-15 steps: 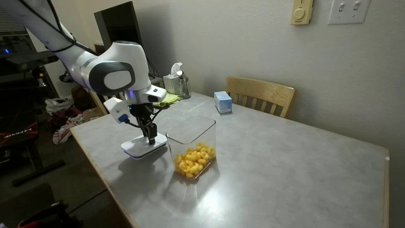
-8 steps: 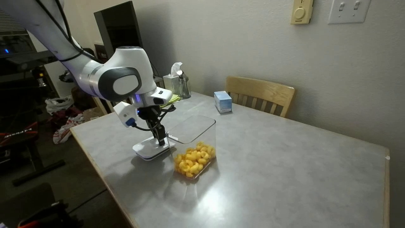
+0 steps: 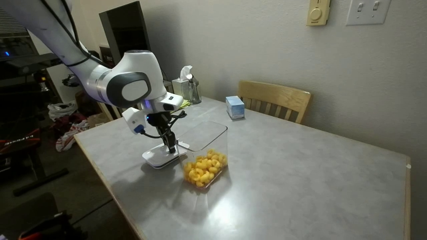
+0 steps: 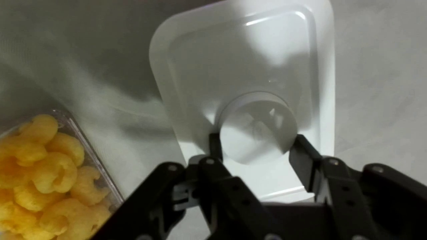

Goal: Remove the white lid from the container and put it on the table

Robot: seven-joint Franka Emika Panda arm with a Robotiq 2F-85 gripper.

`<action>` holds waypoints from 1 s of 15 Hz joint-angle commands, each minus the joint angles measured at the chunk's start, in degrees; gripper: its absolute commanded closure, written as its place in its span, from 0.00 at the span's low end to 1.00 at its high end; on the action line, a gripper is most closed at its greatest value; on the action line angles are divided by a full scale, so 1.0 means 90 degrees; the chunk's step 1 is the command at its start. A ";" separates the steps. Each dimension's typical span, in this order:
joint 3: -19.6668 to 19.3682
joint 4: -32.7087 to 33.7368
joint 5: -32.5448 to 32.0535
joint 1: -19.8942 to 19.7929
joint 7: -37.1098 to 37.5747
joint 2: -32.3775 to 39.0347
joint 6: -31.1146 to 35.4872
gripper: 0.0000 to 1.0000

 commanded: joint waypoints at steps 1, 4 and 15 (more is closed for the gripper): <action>0.0041 -0.0021 0.0116 -0.0042 -0.0116 -0.0113 0.0022 0.19; 0.0044 -0.0107 0.0133 -0.0046 -0.0097 -0.0314 0.0033 0.05; 0.0091 -0.0425 -0.0015 -0.0056 0.0206 -0.1833 -0.1136 0.00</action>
